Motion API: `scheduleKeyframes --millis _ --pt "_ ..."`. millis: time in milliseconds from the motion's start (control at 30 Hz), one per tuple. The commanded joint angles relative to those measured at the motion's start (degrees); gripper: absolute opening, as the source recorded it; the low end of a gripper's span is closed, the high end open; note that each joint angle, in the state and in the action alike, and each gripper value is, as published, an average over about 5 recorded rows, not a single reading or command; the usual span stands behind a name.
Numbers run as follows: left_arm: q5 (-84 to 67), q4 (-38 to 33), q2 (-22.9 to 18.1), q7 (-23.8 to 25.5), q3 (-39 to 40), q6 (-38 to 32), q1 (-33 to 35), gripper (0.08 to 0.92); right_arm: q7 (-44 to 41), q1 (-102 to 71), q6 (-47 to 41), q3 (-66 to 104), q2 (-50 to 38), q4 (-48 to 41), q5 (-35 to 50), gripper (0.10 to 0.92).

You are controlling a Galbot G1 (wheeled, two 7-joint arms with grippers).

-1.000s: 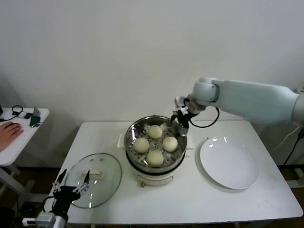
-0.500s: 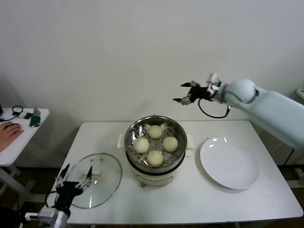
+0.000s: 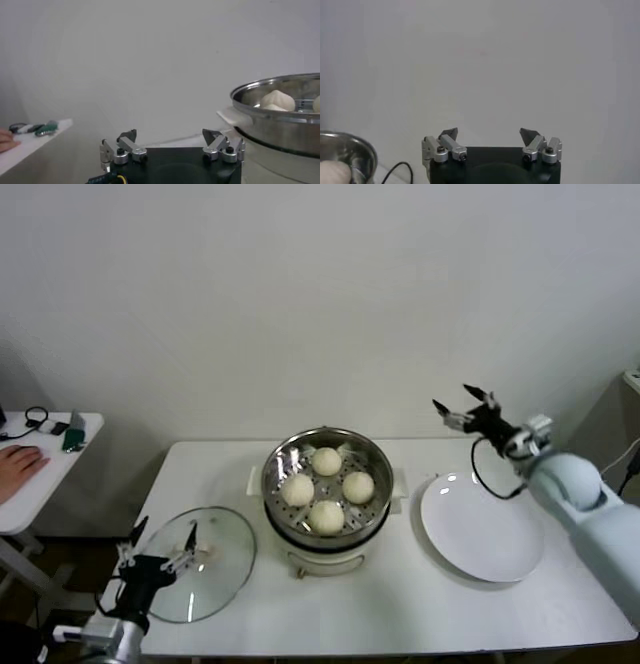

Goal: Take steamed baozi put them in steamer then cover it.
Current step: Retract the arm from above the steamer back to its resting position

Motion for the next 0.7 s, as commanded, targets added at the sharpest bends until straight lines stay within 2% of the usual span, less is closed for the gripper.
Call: scheduleKeyframes --millis 33,167,300,467,700 --pt "21.51 1.41 2.89 -6.81 -0.03 -9.18 1.32 0.823 3.34 -44.57 8.51 28.51 16.64 9.51 -8.35 0.823" --pt "42.04 2.79 4.38 -16.74 -0.74 -14.15 3.0 0.823 2.58 -47.36 12.18 27.17 22.24 8.06 -11.9 0.823" --pt "54.91 5.59 5.94 -23.86 -0.8 -14.55 4.64 0.823 2.72 -47.76 14.54 26.0 25.29 6.73 -13.62 0.823" --pt "67.4 13.33 5.96 -28.17 0.42 -15.05 3.39 0.823 3.41 -47.31 16.24 25.31 27.51 5.64 -14.37 0.823" --pt "76.88 24.08 3.28 -31.34 2.55 -14.61 -0.44 0.823 4.37 -45.76 16.94 24.62 28.6 4.59 -14.73 0.823"
